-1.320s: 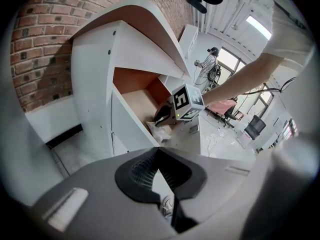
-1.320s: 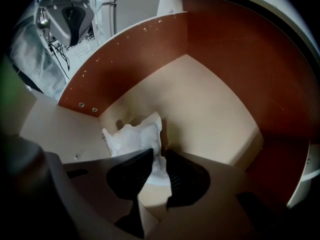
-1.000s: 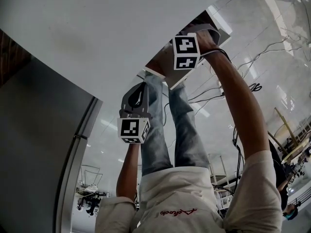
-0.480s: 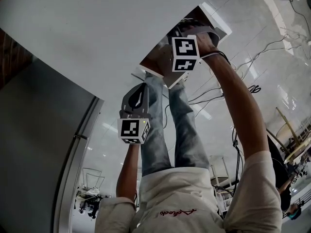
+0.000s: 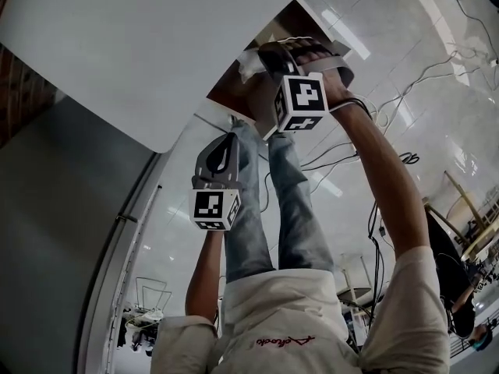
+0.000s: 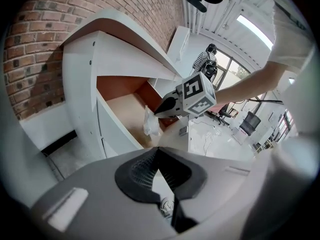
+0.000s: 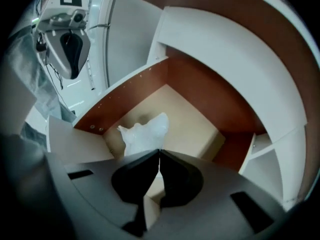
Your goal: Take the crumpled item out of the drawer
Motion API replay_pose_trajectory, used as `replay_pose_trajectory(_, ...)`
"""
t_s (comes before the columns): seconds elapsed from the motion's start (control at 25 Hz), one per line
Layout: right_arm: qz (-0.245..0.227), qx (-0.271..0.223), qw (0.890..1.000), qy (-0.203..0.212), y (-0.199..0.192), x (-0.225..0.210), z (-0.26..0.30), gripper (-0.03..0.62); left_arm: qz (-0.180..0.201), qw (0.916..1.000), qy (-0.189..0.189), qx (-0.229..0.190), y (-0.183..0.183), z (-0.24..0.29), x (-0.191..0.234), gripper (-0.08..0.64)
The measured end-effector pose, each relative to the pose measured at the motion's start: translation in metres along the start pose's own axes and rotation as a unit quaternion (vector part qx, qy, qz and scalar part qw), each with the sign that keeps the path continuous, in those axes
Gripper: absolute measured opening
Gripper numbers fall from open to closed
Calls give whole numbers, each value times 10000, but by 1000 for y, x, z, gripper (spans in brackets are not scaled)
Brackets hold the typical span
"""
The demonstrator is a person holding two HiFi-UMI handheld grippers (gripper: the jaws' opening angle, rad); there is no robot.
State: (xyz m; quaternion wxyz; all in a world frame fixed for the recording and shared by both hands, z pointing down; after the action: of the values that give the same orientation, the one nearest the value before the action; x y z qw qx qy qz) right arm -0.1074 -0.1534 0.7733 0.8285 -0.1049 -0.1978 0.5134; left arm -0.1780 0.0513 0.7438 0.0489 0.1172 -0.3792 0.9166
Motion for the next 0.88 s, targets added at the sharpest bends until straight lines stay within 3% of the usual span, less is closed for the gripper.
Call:
replay_pose_trajectory(0.16,657,-379,9961,-441,1,4,-30,14,79,9999,-46,-50,4,-4,-5,9)
replay_pose_trajectory(0.32,1635,-908,9793,-769,-12,10,-63,14,174,9998,-95,-82,14,-1,-20,9)
replay_pose_trajectory(0.64,3569,-2063,9019,-1293,-34,31,-109,14,381,9991,-152,-108,26,4,-32,9)
replay_pose_trajectory(0.88,4531,-2491,8361,-1831,-60,54,-135,14,545,9982,-200,-116,34,5,-45,9)
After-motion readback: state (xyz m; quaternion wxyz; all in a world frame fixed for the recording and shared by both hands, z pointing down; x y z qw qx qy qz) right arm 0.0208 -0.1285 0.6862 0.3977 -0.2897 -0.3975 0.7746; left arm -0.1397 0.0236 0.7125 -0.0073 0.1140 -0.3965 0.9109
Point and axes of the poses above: the fingertips, and each gripper's own axes: z forward along the fingers, x to its left, y out of its top, the point moved 8 cm from there along -z, backward along the fingers, and after that the axes turned 7 degrees about y, right-handed, at the moved point
